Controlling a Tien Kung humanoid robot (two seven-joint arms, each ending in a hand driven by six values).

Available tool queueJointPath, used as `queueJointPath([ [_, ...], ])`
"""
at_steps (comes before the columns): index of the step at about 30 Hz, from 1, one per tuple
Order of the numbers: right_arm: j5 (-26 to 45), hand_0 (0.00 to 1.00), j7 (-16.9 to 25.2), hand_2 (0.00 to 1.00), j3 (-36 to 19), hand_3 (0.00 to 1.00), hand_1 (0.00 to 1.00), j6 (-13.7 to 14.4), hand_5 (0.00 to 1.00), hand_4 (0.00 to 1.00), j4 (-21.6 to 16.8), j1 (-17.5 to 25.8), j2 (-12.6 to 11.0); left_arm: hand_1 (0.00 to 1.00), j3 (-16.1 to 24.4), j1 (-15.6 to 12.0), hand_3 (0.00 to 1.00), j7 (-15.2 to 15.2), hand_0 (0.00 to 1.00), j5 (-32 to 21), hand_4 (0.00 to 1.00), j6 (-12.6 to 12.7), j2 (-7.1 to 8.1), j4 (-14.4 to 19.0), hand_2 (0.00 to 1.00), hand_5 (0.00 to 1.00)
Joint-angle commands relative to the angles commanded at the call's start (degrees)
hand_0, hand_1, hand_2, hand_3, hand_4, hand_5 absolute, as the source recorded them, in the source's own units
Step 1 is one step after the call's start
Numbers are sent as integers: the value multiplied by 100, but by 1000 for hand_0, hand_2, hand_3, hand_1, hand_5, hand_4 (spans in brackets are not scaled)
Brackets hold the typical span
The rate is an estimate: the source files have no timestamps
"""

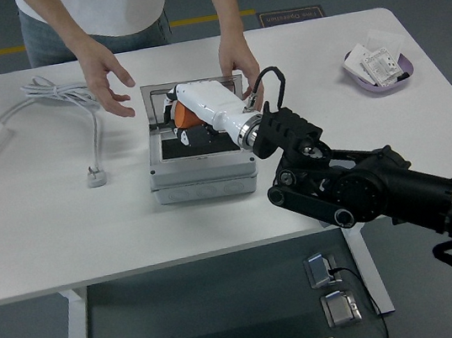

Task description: Fetch the battery,place it into the box,close the lid of the box

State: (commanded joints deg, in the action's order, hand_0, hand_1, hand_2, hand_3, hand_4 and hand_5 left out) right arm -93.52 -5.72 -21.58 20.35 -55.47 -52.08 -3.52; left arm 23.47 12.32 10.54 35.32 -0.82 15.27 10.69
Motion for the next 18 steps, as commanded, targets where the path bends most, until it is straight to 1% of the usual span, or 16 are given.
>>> queueJointPath([
  [5, 81, 148, 32, 283, 124, 287, 243, -33, 2, 2, 173, 20, 12, 690, -67, 20, 623, -27, 570, -46, 528, 0, -8, 1, 564, 184],
  [6, 110, 187, 32, 246, 163, 292, 230, -49, 2, 2, 218, 26, 18, 690, -91, 24, 622, -35, 570, -65, 526, 1, -12, 2, 564, 187],
  [13, 254, 199, 50, 251, 395, 286, 231, -84, 2, 2, 457, 59, 76, 690, -172, 42, 620, -65, 569, -117, 526, 2, -24, 3, 563, 189],
  [18, 259, 200, 34, 254, 395, 286, 234, -116, 2, 2, 532, 50, 84, 690, -196, 50, 621, -75, 569, -129, 524, 4, -23, 2, 564, 187],
])
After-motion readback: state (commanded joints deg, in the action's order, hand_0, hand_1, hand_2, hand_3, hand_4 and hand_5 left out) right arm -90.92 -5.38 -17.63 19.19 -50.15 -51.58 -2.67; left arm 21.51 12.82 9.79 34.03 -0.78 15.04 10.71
